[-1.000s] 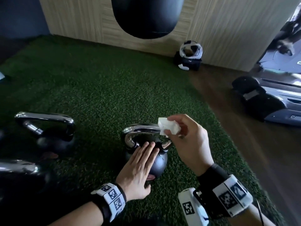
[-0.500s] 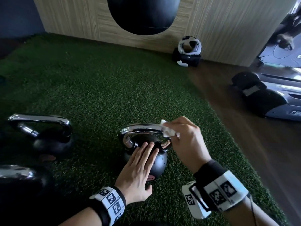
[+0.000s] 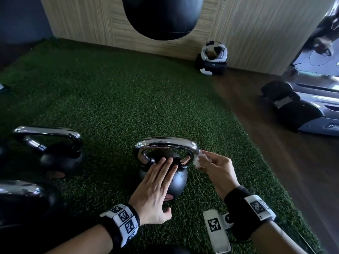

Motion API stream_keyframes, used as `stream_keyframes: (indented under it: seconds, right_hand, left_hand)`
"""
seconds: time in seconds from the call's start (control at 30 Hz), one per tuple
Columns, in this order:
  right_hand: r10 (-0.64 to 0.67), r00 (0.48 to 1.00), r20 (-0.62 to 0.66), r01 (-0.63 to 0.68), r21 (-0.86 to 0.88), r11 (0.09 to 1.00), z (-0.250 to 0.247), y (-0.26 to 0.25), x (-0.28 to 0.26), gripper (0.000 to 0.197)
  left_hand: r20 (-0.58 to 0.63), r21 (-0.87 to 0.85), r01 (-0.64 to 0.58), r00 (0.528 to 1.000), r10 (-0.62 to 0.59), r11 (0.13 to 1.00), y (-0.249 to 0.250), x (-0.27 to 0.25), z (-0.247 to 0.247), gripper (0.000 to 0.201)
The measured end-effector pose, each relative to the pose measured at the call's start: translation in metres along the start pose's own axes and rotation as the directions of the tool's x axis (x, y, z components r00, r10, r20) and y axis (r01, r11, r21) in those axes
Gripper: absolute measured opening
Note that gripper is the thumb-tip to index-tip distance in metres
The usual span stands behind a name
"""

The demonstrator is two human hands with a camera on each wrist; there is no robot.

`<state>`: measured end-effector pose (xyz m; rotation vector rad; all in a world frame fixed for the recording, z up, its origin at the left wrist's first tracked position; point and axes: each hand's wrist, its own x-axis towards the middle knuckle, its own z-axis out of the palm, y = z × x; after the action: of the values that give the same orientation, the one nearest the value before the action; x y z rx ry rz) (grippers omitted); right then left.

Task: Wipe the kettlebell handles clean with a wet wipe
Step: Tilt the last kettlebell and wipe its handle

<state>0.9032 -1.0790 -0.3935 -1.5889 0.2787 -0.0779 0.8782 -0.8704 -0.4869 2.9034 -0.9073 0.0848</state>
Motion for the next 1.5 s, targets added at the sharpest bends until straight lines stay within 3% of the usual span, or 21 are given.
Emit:
stream_keyframes:
  seconds: [0.13, 0.23, 0.33, 0.47, 0.57, 0.63, 0.77, 0.9, 1.0, 1.1, 1.17, 1.23, 1.3, 1.37, 1.43, 1.5]
  right_hand:
    - [0.096, 0.995, 0.027, -0.099, 0.216, 0.971, 0.000, 0.008, 0.003, 0.018]
    - [0.263, 0.960, 0.093, -0.278, 0.290, 0.916, 0.001, 0.022, 0.005, 0.022]
    - [0.337, 0.934, 0.118, -0.357, 0.342, 0.869, 0.005, 0.035, 0.010, 0.028]
    - [0.416, 0.897, 0.150, -0.441, 0.365, 0.820, -0.001, 0.033, 0.011, 0.027]
    - [0.423, 0.843, 0.331, -0.518, 0.294, 0.803, -0.011, 0.018, 0.004, 0.027]
    - [0.393, 0.825, 0.407, -0.517, 0.260, 0.816, -0.013, 0.007, -0.001, 0.031]
    - [0.349, 0.775, 0.527, -0.505, 0.183, 0.844, -0.005, -0.005, -0.005, 0.037]
    - [0.280, 0.777, 0.564, -0.418, 0.130, 0.899, 0.008, -0.003, -0.004, 0.065]
    - [0.255, 0.752, 0.608, -0.437, 0.170, 0.883, 0.009, -0.005, -0.003, 0.051]
    - [0.228, 0.728, 0.646, -0.436, 0.181, 0.882, 0.002, -0.013, -0.004, 0.024]
    - [0.210, 0.818, 0.535, -0.342, 0.160, 0.926, -0.001, -0.012, 0.000, 0.017]
    - [0.182, 0.939, 0.291, -0.241, 0.180, 0.954, -0.002, 0.000, 0.009, 0.014]
    - [0.158, 0.982, 0.099, -0.174, 0.173, 0.969, -0.001, 0.014, 0.018, 0.009]
    - [0.132, 0.986, 0.098, -0.139, 0.065, 0.988, 0.006, 0.029, 0.025, 0.023]
    - [0.111, 0.979, 0.174, -0.102, -0.057, 0.993, 0.015, 0.043, 0.030, 0.047]
    - [0.067, 0.981, 0.182, -0.035, -0.171, 0.985, 0.026, 0.057, 0.031, 0.052]
  left_hand:
    - [-0.019, -0.016, -0.011, 1.000, 0.011, 1.000, 0.000, -0.001, -0.001, 0.128]
    - [-0.025, -0.020, -0.025, 0.999, 0.025, 0.999, -0.001, -0.001, -0.001, 0.129]
    - [-0.018, -0.010, -0.036, 0.999, 0.036, 0.999, -0.003, -0.002, -0.003, 0.126]
    - [-0.023, -0.143, -0.037, 0.999, 0.034, 0.989, -0.007, -0.001, -0.022, 0.100]
    - [-0.116, -0.470, -0.001, 0.991, -0.060, 0.883, -0.008, 0.000, -0.047, 0.067]
    - [-0.179, -0.628, -0.025, 0.977, -0.113, 0.778, -0.006, 0.001, -0.067, 0.058]
    - [-0.236, -0.713, -0.118, 0.969, -0.078, 0.692, -0.003, 0.005, -0.091, 0.050]
    - [-0.182, -0.831, -0.045, 0.964, -0.195, 0.555, -0.004, 0.004, -0.102, 0.048]
    - [-0.191, -0.882, -0.058, 0.952, -0.241, 0.468, -0.004, 0.001, -0.107, 0.035]
    - [-0.334, -0.804, -0.119, 0.901, -0.276, 0.583, -0.005, -0.004, -0.113, 0.032]
    - [-0.463, -0.697, -0.138, 0.836, -0.294, 0.704, -0.009, -0.005, -0.116, 0.033]
    - [-0.542, -0.641, -0.120, 0.770, -0.336, 0.758, -0.015, -0.002, -0.126, 0.030]
    - [-0.579, -0.605, -0.083, 0.728, -0.367, 0.792, -0.019, 0.007, -0.141, 0.027]
    - [-0.575, -0.535, -0.002, 0.734, -0.362, 0.845, -0.020, 0.018, -0.152, 0.025]
    - [-0.515, -0.495, 0.048, 0.788, -0.337, 0.868, -0.019, 0.030, -0.151, 0.024]
    - [-0.467, -0.448, 0.076, 0.830, -0.306, 0.891, -0.015, 0.039, -0.143, 0.022]
